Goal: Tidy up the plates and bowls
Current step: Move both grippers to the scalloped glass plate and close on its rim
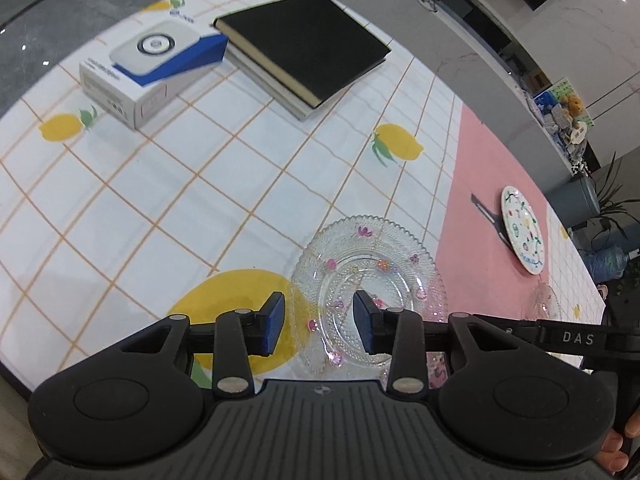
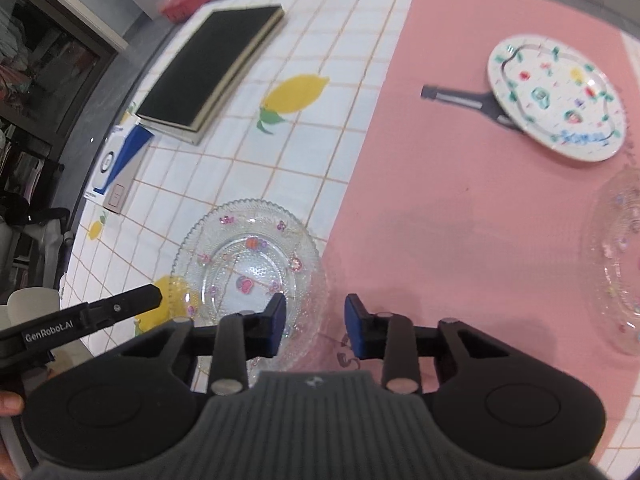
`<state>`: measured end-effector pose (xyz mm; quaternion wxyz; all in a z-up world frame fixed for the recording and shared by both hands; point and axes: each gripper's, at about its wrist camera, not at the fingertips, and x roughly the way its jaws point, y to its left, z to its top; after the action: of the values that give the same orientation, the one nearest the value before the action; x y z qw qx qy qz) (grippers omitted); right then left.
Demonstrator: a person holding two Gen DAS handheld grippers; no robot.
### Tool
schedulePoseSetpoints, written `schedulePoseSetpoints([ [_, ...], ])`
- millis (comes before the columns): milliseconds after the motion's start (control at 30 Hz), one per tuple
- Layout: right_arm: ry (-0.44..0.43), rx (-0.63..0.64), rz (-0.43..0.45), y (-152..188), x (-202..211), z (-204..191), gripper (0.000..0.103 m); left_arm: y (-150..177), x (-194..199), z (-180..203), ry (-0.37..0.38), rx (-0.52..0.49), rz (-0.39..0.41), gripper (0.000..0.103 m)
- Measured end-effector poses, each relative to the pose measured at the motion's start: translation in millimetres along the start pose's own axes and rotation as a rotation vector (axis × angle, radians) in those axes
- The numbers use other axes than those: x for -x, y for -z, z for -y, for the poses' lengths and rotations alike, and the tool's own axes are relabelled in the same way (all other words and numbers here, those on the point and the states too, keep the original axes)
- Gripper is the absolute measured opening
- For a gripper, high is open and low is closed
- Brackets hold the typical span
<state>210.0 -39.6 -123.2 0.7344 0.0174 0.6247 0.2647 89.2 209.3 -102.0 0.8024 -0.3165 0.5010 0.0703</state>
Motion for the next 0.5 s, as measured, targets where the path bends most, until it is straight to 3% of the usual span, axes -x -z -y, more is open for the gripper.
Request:
schedulePoseSetpoints([
  [233,-0.022,-0.025,-0.079,-12.4,-24.1,7.2,0.03,1.9,-19.6,-5.6,-0.004,0.028,-0.027,0.042],
  [500,-0.032,-0.033,-0.126,-19.3,-39.2,11.2,0.024,2.5,-25.8,-7.4,0.0,0.026,-0.03,0.03],
])
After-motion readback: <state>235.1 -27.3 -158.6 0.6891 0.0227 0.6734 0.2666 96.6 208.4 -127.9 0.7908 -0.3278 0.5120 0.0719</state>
